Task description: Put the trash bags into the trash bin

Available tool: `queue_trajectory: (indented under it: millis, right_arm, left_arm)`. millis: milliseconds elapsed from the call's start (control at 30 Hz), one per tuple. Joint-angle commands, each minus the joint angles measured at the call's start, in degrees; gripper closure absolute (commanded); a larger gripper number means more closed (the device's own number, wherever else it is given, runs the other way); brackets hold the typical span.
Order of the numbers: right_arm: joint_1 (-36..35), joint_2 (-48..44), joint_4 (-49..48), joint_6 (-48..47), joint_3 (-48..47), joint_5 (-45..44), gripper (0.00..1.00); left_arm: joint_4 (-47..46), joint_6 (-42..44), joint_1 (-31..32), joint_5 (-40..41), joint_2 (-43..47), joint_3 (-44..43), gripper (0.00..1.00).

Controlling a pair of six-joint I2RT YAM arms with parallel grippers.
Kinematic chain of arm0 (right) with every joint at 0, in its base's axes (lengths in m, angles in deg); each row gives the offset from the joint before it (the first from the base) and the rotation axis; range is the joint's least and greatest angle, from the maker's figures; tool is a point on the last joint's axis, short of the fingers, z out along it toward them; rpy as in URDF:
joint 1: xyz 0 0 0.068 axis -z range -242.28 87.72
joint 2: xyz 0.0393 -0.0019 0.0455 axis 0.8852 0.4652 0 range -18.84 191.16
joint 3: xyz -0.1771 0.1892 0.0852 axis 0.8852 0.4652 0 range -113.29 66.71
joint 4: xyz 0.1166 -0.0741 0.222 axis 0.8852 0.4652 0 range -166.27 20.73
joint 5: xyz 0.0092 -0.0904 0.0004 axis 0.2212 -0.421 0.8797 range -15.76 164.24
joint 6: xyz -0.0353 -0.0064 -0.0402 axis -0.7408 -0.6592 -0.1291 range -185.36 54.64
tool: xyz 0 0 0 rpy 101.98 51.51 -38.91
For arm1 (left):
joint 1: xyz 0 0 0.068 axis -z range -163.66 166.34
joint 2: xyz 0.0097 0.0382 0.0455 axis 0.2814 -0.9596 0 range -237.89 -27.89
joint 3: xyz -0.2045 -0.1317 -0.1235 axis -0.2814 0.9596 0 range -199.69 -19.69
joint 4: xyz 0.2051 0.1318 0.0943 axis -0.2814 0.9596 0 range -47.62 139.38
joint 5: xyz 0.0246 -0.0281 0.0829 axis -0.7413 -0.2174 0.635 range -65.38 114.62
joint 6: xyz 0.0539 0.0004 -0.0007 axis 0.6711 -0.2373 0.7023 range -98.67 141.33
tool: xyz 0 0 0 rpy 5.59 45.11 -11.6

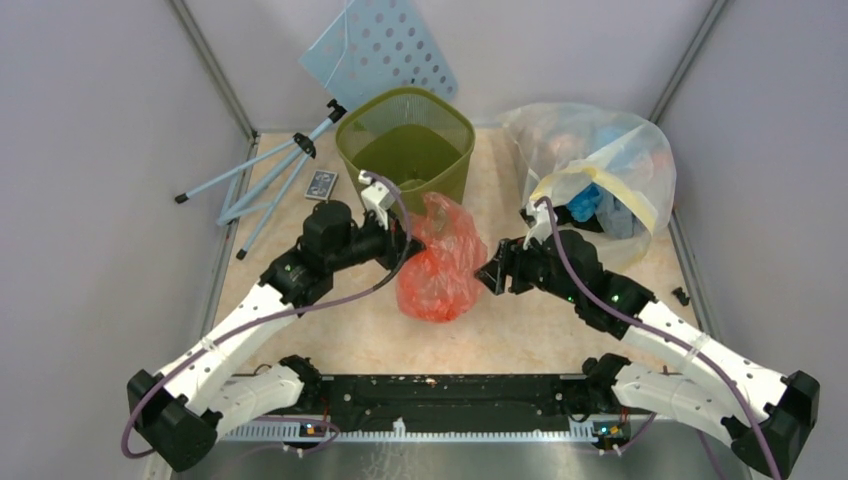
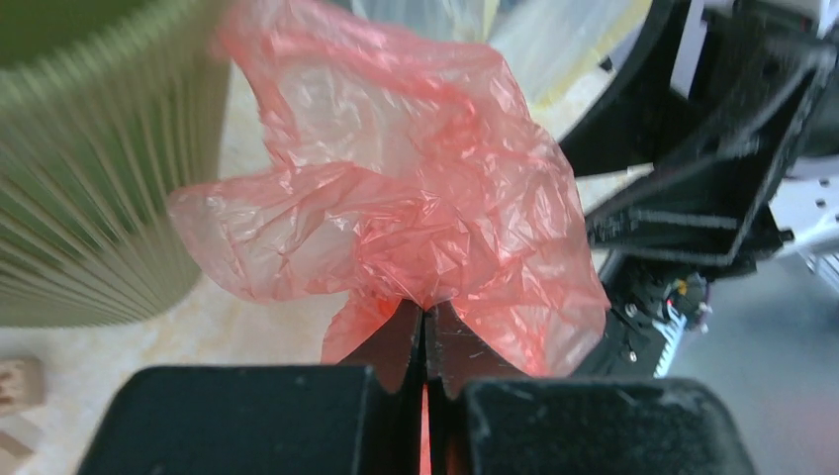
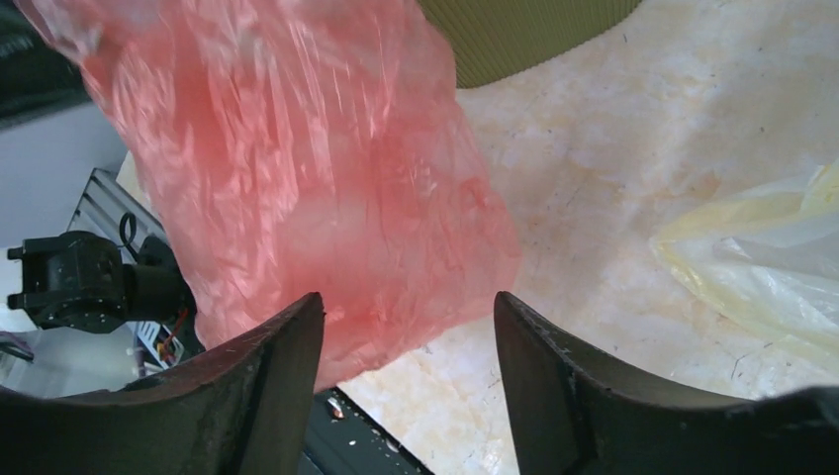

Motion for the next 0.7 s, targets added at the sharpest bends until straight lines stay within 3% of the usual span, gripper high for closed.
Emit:
queue_trajectory:
  millis: [0,200,367,433,533,667]
  right_arm:
    - [0.2,-0.5,-1.1,1.1,-0.6,0.3,0.33]
    - [0.2,-5.2,-0.3,-1.4,-0.2,-0.2,0.17]
    - [0.6,-7.2,1.8,-6.1,-2.4,1.3,0.14]
    - [0.7,-6.6,3.2,-6.1,-3.5,-0.2,0.14]
    - [0.7,-5.4,3.7,-4.2,-3.9,-4.1,0.15]
    - [0.8,-3.7,3.4,-2.7,-3.9,-5.5,0.16]
  left_arm:
    - [2.6,3.9,0.4,4.0,-4.5,-8.4,1.00]
    - [1.5,12.7,4.2,2.1,-5.9,-8.7,1.00]
    - [-2.1,16.3,5.2,-0.6,-4.1,-2.7,1.00]
    - [-6.8,18.0,7.0,1.6,-2.0,3.1,1.00]
    - [-16.2,19.9,12.3,11.4,0.9,12.1,1.00]
    - [-20.0,16.5,18.3,19.4,-0.4,15.8,1.00]
